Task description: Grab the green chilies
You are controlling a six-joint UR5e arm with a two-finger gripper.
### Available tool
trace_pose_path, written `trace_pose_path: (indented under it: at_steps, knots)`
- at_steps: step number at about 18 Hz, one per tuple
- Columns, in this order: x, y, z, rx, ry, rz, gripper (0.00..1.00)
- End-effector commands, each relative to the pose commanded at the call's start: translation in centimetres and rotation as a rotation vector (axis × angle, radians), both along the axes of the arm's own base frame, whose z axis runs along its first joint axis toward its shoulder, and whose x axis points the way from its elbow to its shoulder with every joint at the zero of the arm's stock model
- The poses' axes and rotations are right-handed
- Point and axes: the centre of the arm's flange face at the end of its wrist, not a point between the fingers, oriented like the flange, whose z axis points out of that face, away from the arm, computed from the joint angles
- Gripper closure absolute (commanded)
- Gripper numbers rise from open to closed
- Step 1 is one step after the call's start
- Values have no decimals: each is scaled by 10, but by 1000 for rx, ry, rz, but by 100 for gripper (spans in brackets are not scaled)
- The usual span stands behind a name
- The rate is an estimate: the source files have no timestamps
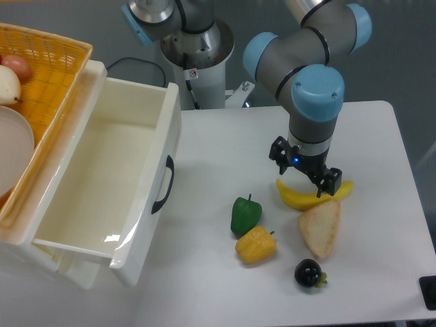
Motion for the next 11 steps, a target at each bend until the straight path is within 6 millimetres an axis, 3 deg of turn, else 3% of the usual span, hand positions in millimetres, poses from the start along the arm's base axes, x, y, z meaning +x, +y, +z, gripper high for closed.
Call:
trace_pose_path:
  at_steps: [7,11]
  knots:
    - [6,1,-7,5,-17,-5,0]
    - [20,-6,-34,-24,-57,33,0]
